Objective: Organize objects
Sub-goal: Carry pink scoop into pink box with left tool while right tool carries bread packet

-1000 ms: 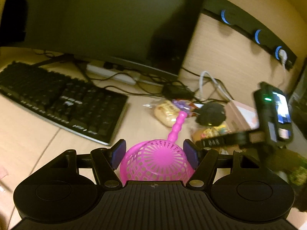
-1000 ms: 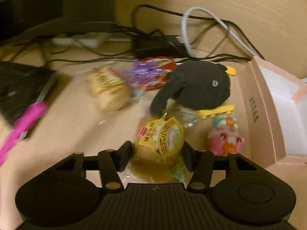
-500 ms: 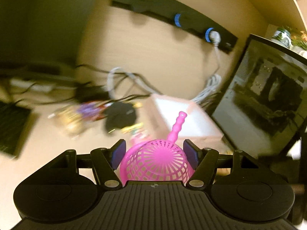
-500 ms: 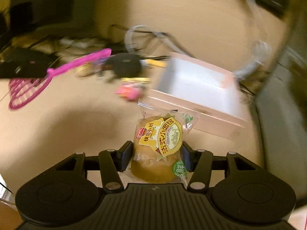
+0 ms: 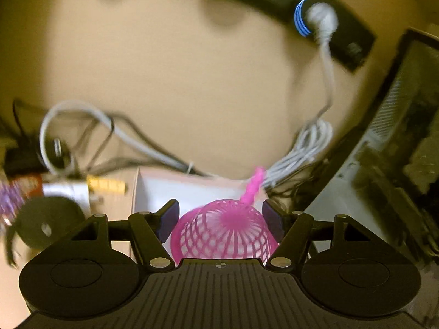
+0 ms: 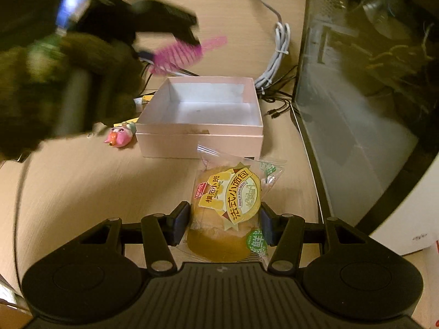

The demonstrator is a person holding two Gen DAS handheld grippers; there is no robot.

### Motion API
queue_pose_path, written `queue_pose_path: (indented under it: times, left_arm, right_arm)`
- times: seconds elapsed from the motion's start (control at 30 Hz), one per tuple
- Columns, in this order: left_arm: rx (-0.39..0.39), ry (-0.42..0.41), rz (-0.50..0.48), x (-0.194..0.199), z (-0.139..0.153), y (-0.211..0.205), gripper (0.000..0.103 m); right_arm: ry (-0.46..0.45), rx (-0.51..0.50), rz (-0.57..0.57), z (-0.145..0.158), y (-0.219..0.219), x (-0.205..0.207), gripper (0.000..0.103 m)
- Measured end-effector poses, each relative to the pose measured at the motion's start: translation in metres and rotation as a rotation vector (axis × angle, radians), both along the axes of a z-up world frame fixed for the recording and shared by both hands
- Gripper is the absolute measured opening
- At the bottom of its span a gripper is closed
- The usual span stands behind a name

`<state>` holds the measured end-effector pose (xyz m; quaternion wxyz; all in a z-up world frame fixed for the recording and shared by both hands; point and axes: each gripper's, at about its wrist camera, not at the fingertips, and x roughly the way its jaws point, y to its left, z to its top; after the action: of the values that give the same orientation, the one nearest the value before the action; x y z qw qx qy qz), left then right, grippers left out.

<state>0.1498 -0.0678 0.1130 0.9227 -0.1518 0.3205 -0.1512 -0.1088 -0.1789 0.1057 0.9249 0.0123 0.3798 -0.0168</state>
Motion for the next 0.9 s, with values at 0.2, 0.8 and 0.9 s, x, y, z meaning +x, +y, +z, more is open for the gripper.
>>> queue_pose_path:
  times: [0.2,0.8,0.9]
  left_arm:
    - [-0.088,-0.077,0.059,-0.025,0.002,0.040,0.070]
    - [0.207,0.091,0.130,-0.171,-0.051,0.183,0.070]
    - [0.215,0.084,0.130,-0.163,-0.050,0.191,0.070]
  right_arm:
    - [-0.003,0.015,0.019,-0.002,-0.007,0.007,0.053]
    - [-0.139,0.052,-0.019,0.041,-0.002,0.184,0.085]
    - [-0.110,0.050,0.028,0.026,0.018,0.163,0.095]
